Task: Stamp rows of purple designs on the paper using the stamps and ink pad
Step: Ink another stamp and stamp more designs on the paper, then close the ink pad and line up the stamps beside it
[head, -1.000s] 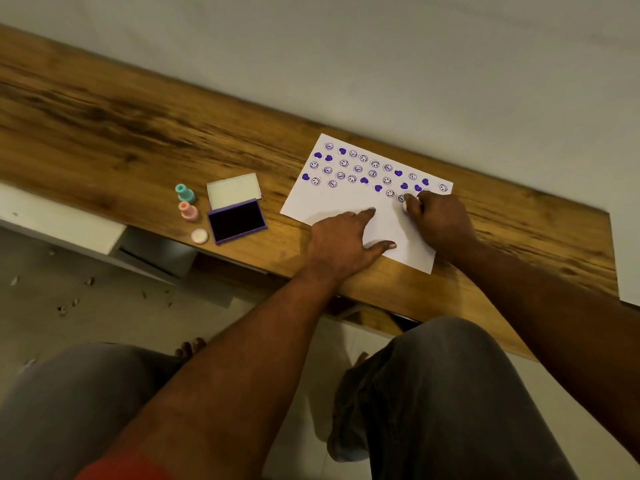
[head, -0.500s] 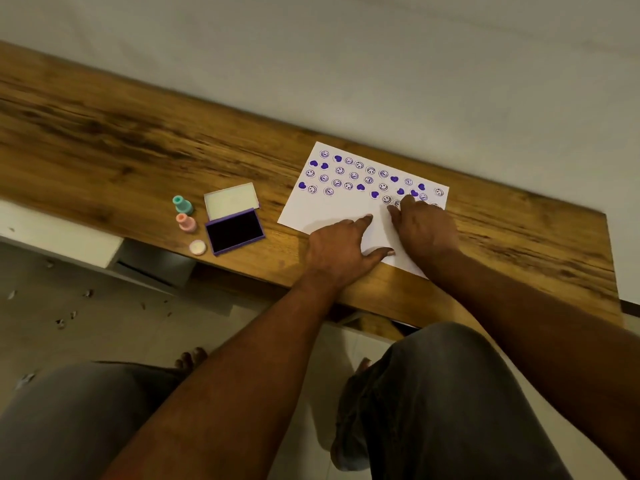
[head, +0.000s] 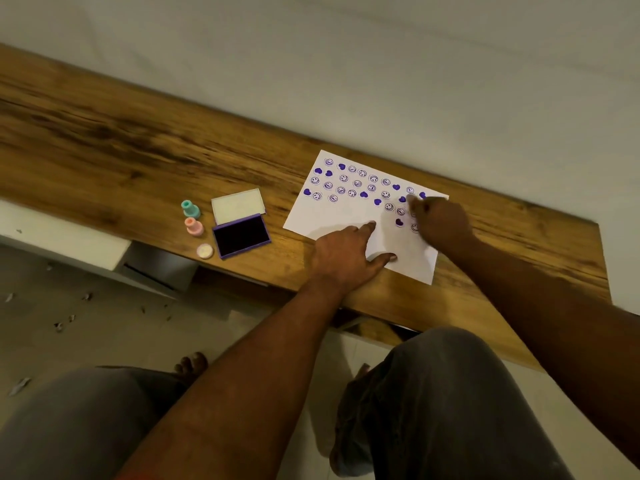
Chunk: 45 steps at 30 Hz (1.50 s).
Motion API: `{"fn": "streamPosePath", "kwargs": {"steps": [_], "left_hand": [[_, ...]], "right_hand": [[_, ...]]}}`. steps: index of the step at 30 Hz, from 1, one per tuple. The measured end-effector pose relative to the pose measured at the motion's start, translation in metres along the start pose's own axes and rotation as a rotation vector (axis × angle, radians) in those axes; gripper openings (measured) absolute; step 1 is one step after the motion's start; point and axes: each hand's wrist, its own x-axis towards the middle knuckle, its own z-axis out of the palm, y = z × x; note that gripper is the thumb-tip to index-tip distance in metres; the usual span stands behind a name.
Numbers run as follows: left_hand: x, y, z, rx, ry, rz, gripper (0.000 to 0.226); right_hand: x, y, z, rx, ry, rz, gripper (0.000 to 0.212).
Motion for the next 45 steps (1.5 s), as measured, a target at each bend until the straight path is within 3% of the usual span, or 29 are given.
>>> {"fn": "streamPosePath", "kwargs": {"steps": [3,6,13,18,24,32,38,45], "left_hand": [[-0.003,0.000,0.002,-0.006,0.054,0.022,0.088],[-0.005,0.005,0.002,-0.025,0.111,0.040,0.086],[-0.009,0.008,-0.011,-0.147,0.224,0.020,0.075],[-0.019,-0.003,-0.019,-0.231,0.325,0.003,0.062],[-0.046,-0.036,-0.045,-0.246,0.375,-0.043,0.055],[-0.110,-0.112,-0.064,-0.338,0.539,-0.429,0.043],[-0.138,-0.166,-0.078,-0.389,0.630,-0.575,0.043],[-0.143,-0.184,-0.073,-0.393,0.590,-0.694,0.050]], "right_hand": [[-0.008,0.018,-0.013,0.766,0.107,0.305,0.044],[-0.026,0.039,-0.012,0.955,0.040,0.434,0.041],[-0.036,0.027,-0.013,0.850,0.060,0.231,0.014],[-0.034,0.004,-0.010,0.592,0.034,0.043,0.038],[-0.030,-0.013,-0.014,0.485,0.081,0.002,0.035],[-0.049,-0.106,0.016,0.378,-0.020,-0.307,0.033],[-0.078,-0.208,0.048,0.265,-0.101,-0.559,0.031],[-0.093,-0.278,0.075,0.029,-0.116,-0.793,0.029]]}}
